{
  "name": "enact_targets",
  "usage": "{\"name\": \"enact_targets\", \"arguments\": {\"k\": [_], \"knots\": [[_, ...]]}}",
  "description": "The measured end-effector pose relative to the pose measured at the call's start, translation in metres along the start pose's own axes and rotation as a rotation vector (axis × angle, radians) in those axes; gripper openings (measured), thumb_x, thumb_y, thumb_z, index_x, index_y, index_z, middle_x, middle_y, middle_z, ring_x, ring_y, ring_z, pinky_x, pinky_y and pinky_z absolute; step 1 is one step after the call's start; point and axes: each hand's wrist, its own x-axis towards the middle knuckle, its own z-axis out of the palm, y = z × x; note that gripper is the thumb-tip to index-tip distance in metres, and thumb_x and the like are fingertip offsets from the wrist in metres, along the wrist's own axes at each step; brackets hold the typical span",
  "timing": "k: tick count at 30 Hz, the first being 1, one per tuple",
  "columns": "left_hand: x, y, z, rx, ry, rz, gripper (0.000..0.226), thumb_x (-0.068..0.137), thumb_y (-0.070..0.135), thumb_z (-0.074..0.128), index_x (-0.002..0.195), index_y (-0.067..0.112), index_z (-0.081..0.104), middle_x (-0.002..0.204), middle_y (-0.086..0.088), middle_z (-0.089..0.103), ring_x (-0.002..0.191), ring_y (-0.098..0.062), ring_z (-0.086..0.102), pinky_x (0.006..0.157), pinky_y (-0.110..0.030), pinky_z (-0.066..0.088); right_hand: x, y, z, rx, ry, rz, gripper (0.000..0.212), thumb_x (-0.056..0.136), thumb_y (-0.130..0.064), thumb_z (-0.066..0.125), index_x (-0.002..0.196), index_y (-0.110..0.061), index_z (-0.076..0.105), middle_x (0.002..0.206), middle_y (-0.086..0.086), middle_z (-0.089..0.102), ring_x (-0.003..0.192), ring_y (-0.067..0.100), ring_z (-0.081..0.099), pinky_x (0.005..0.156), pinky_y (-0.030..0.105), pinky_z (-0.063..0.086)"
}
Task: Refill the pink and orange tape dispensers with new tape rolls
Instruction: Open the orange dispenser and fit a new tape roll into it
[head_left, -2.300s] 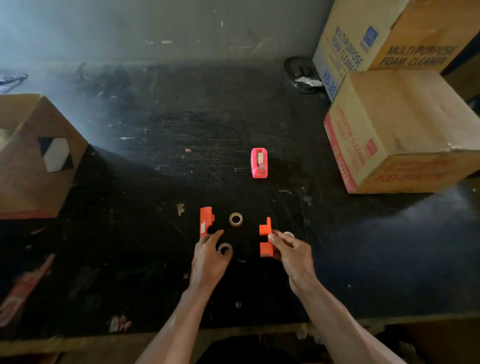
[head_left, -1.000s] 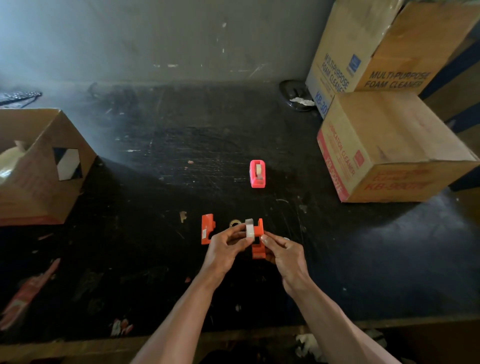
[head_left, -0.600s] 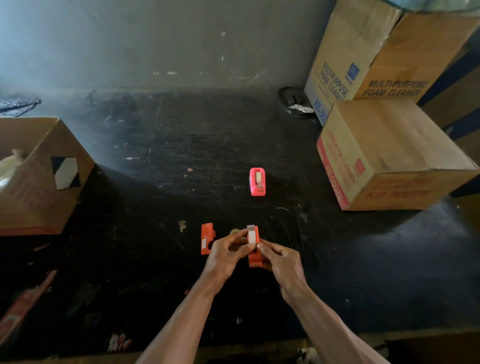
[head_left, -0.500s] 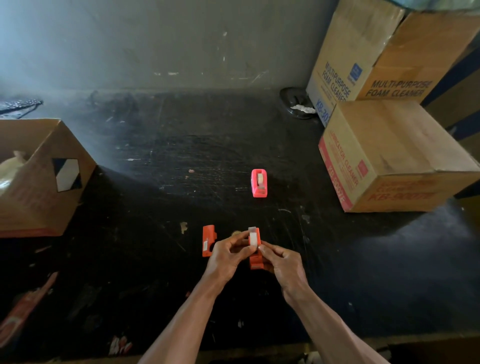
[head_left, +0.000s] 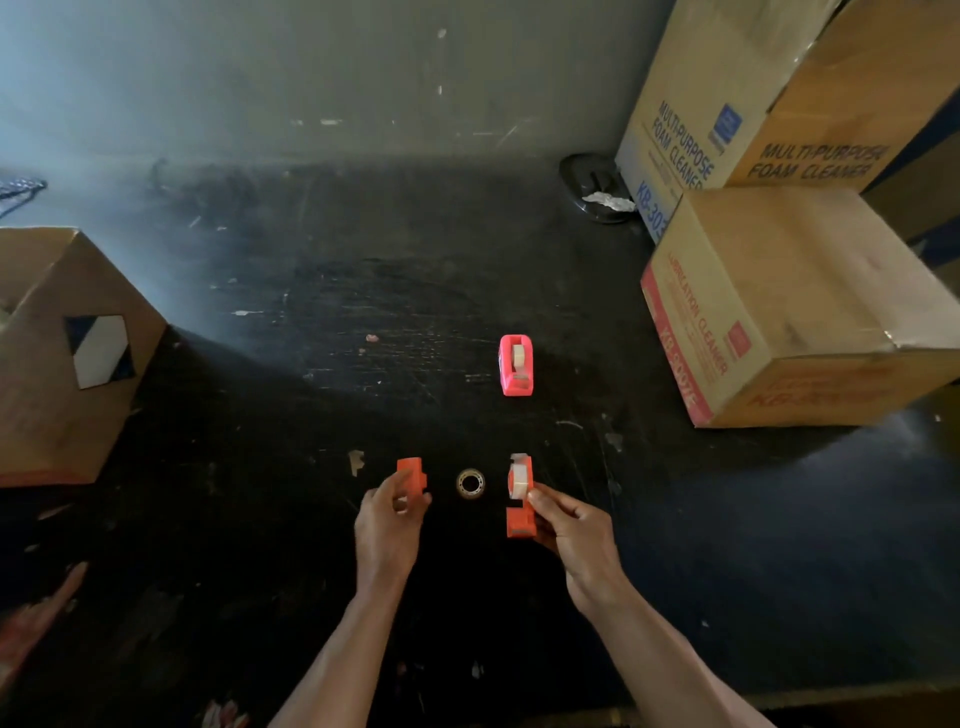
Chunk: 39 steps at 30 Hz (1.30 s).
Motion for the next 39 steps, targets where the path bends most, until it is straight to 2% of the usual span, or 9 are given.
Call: {"name": "enact_targets", "arguments": {"k": [3, 8, 12, 14, 16, 19, 24, 27, 39], "knots": [[0.008, -0.007, 0.0, 0.1, 0.005, -0.017, 0.052, 0.099, 0.027, 0.065, 0.149, 0.028, 0.05, 0.14, -0.01, 0.053, 0.103, -0.012, 0.059, 0.08, -0.026, 0.052, 0.005, 0.001, 0.003, -0.011, 0.022, -0.041, 0.012, 0.094, -0.022, 0.074, 0.105, -0.024, 0.078, 0.107, 0.001, 0.079, 0.103, 0.017, 0.074, 0.098, 0.037, 0.058], [0.014, -0.019, 0.003, 0.225, -0.006, 0.039, 0.051, 0.102, 0.021, 0.06, 0.15, 0.032, 0.048, 0.142, -0.009, 0.05, 0.103, -0.013, 0.058, 0.077, -0.021, 0.047, 0.013, -0.005, 0.008, -0.037, 0.009, -0.038, 0.011, 0.094, -0.022, 0.073, 0.102, -0.029, 0.076, 0.108, 0.0, 0.078, 0.102, 0.015, 0.073, 0.097, 0.036, 0.057], [0.013, -0.008, -0.001, -0.138, -0.025, 0.085, 0.026, 0.105, 0.037, 0.054, 0.122, 0.034, 0.072, 0.102, 0.012, 0.068, 0.087, -0.011, 0.066, 0.063, -0.02, 0.057, 0.018, -0.005, 0.014, -0.056, 0.005, -0.028, 0.016, 0.094, -0.022, 0.073, 0.109, -0.026, 0.078, 0.108, -0.001, 0.078, 0.104, 0.016, 0.073, 0.102, 0.04, 0.056], [0.01, -0.002, -0.002, -0.181, -0.013, 0.081, 0.027, 0.105, 0.034, 0.053, 0.12, 0.028, 0.075, 0.094, 0.006, 0.07, 0.086, -0.022, 0.069, 0.059, -0.012, 0.056, 0.018, -0.004, 0.015, -0.061, -0.001, -0.023, 0.019, 0.095, -0.022, 0.072, 0.113, -0.023, 0.077, 0.107, -0.001, 0.078, 0.104, 0.015, 0.073, 0.102, 0.039, 0.056], [0.011, -0.007, 0.001, -0.028, -0.016, 0.065, 0.031, 0.105, 0.029, 0.056, 0.134, 0.027, 0.068, 0.111, -0.004, 0.07, 0.097, -0.027, 0.069, 0.068, -0.012, 0.056, 0.017, -0.002, 0.016, -0.06, -0.01, -0.02, 0.02, 0.095, -0.022, 0.071, 0.115, -0.023, 0.076, 0.108, -0.002, 0.077, 0.104, 0.014, 0.072, 0.101, 0.037, 0.055], [0.005, -0.008, 0.003, 0.165, -0.069, 0.019, 0.051, 0.1, 0.021, 0.063, 0.148, 0.033, 0.051, 0.133, -0.007, 0.061, 0.114, -0.02, 0.064, 0.096, -0.038, 0.058, 0.015, 0.001, 0.016, -0.057, -0.016, -0.027, 0.023, 0.096, -0.021, 0.071, 0.118, -0.021, 0.076, 0.11, 0.0, 0.078, 0.104, 0.014, 0.073, 0.101, 0.037, 0.056], [-0.024, 0.009, 0.009, -0.223, -0.246, -0.063, 0.054, 0.098, 0.019, 0.067, 0.143, 0.045, 0.052, 0.107, 0.001, 0.076, 0.087, -0.01, 0.077, 0.081, -0.029, 0.06, 0.008, 0.009, 0.015, -0.077, -0.021, -0.035, 0.023, 0.094, -0.024, 0.073, 0.117, -0.021, 0.078, 0.104, -0.001, 0.082, 0.101, 0.016, 0.077, 0.102, 0.043, 0.057], [-0.042, 0.017, 0.014, -0.396, -0.292, -0.105, 0.053, 0.098, 0.018, 0.067, 0.144, 0.042, 0.054, 0.104, 0.001, 0.079, 0.09, -0.012, 0.078, 0.093, -0.042, 0.06, 0.001, 0.015, 0.011, -0.072, -0.038, -0.052, 0.025, 0.094, -0.025, 0.073, 0.118, -0.018, 0.077, 0.098, 0.0, 0.083, 0.095, 0.015, 0.079, 0.1, 0.044, 0.058], [-0.081, 0.033, 0.014, -0.529, -0.346, -0.118, 0.052, 0.1, 0.01, 0.063, 0.146, 0.032, 0.053, 0.104, -0.003, 0.081, 0.095, -0.017, 0.079, 0.099, -0.045, 0.058, -0.03, 0.025, -0.002, 0.011, -0.065, -0.07, 0.017, 0.097, -0.016, 0.069, 0.112, -0.015, 0.077, 0.092, 0.002, 0.084, 0.088, 0.016, 0.081, 0.093, 0.04, 0.061]]}}
